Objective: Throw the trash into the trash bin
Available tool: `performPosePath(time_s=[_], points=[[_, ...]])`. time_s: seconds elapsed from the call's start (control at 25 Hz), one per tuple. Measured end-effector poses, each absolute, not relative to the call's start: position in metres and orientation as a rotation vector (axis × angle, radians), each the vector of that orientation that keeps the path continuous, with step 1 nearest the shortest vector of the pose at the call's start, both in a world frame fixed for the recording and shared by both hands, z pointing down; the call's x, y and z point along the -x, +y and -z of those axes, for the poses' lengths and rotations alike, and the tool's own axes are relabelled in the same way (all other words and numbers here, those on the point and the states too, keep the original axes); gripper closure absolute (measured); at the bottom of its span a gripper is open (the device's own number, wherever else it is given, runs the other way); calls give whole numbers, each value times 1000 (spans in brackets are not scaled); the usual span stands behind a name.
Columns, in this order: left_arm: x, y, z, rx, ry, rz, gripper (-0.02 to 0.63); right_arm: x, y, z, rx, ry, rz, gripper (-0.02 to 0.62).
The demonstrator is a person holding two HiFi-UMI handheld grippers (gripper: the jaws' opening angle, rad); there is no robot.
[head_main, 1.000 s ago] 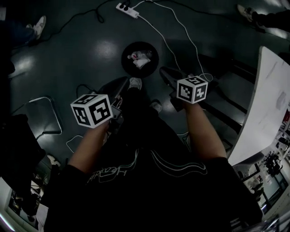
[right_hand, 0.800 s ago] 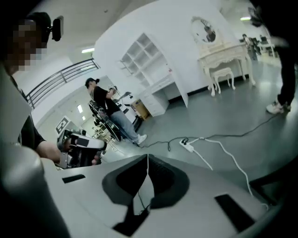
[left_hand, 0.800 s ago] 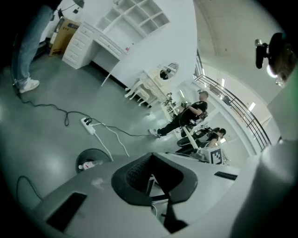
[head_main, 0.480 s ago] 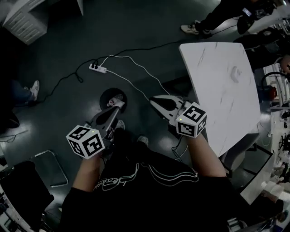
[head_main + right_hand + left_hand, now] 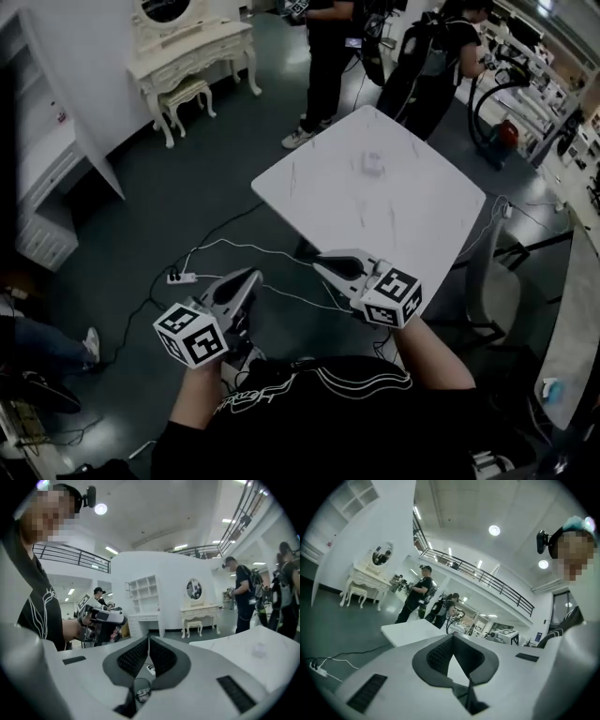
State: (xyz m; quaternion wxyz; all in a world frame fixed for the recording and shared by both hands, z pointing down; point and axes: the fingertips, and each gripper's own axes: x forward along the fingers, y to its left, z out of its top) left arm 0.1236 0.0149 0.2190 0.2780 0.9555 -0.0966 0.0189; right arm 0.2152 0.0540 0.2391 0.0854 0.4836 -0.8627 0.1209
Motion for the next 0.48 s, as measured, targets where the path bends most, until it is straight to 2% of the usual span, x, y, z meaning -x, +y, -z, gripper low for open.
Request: performPosePath(time_s=[0.24, 0.48], points=[[-213, 67, -192, -2649, -54, -109, 600, -297, 117, -200, -1739, -2575, -300, 557], [-270, 95, -186, -2674, 115, -180, 600, -351, 154, -190, -2016, -2504, -261, 557]])
